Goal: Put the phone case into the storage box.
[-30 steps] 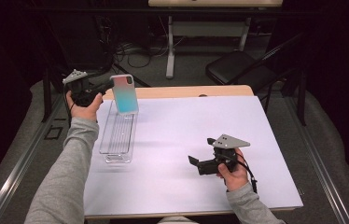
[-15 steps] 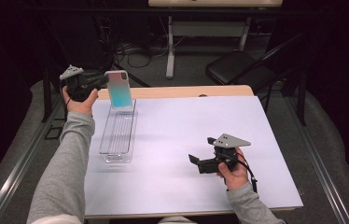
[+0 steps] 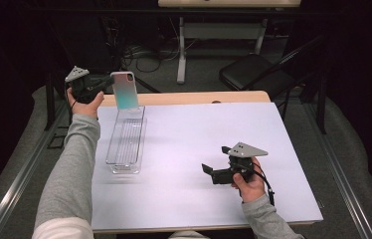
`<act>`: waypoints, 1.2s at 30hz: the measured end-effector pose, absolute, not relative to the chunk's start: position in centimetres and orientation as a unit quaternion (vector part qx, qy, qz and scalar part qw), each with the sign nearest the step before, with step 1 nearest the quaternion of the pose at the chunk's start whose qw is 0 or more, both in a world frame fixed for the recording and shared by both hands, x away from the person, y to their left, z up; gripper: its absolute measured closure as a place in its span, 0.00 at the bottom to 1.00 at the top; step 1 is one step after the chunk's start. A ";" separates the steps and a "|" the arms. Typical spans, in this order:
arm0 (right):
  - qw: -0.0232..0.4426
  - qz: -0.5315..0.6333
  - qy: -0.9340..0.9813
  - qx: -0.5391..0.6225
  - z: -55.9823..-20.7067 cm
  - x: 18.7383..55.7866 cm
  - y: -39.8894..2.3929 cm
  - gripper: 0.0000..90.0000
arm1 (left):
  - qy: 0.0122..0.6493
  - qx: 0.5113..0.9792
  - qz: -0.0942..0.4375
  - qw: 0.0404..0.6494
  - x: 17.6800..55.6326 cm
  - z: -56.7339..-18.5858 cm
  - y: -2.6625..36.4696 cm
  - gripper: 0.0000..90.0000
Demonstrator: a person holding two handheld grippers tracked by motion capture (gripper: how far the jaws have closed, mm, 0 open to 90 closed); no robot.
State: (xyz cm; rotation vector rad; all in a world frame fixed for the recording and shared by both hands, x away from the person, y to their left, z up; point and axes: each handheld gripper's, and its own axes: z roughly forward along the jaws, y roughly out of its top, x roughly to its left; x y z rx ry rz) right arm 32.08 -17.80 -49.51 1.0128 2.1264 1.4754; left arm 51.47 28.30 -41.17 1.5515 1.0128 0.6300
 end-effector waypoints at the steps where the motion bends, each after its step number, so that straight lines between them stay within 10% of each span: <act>1: 0.181 0.523 0.752 0.358 -49.5 32.1 -17.8 0.05 | 0.430 0.658 0.269 0.557 51.6 -41.3 28.3 0.94; 36: 0.188 0.524 0.747 0.364 -49.5 32.0 -17.9 0.08 | 0.448 0.645 0.272 0.556 54.2 -44.8 28.7 0.94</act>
